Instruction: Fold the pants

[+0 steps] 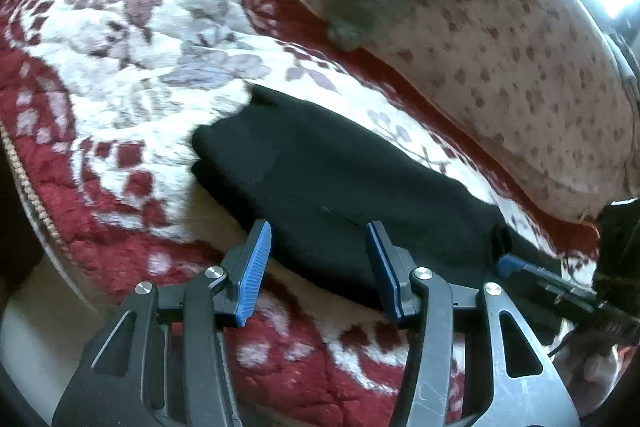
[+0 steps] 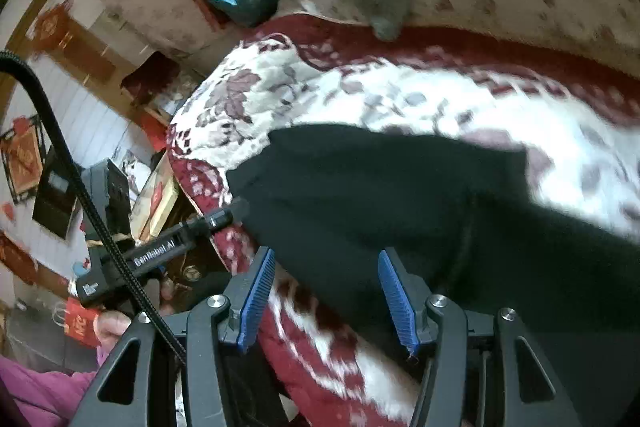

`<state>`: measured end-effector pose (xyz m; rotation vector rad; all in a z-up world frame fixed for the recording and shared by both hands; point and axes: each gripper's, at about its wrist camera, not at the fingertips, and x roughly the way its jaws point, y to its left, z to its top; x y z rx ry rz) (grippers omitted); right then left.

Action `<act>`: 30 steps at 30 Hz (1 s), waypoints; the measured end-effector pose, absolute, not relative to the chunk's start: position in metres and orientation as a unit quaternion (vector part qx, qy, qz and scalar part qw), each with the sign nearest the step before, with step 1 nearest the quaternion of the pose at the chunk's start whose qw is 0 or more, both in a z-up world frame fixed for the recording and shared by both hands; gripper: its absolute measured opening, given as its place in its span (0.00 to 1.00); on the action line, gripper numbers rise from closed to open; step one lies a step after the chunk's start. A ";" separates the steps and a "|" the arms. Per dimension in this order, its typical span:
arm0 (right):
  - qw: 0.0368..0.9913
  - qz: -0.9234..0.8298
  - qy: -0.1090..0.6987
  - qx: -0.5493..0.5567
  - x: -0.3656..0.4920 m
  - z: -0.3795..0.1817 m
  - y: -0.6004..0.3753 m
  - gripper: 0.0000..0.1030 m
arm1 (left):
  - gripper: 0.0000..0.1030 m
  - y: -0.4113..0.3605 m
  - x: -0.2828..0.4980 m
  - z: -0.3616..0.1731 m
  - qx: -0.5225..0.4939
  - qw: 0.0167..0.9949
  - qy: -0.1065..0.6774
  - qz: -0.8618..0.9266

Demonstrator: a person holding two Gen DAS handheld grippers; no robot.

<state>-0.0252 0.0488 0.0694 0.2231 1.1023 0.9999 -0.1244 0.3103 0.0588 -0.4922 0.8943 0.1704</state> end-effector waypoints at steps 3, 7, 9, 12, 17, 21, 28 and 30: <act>0.730 0.477 0.482 0.086 -0.012 0.081 0.071 0.51 | 0.48 0.323 -0.129 0.058 -0.251 0.866 0.420 0.097; 0.725 0.497 0.475 0.046 0.008 0.084 0.110 0.51 | 0.57 0.341 -0.135 0.053 -0.277 0.860 0.414 0.112; 0.718 0.507 0.476 0.028 0.017 0.082 0.132 0.51 | 0.57 0.349 -0.136 0.050 -0.290 0.856 0.412 0.120; 0.706 0.517 0.484 -0.001 0.029 0.075 0.164 0.51 | 0.57 0.353 -0.134 0.045 -0.302 0.850 0.413 0.122; 0.689 0.525 0.497 -0.046 0.047 0.060 0.209 0.51 | 0.57 0.352 -0.124 0.034 -0.308 0.845 0.422 0.114; 0.679 0.535 0.497 -0.070 0.055 0.052 0.234 0.51 | 0.57 0.353 -0.118 0.022 -0.322 0.836 0.430 0.110; 0.663 0.548 0.487 -0.150 0.059 0.042 0.276 0.53 | 0.59 0.354 -0.111 0.012 -0.333 0.836 0.423 0.109; 0.656 0.548 0.486 -0.181 0.058 0.036 0.288 0.53 | 0.63 0.352 -0.110 0.012 -0.330 0.839 0.419 0.110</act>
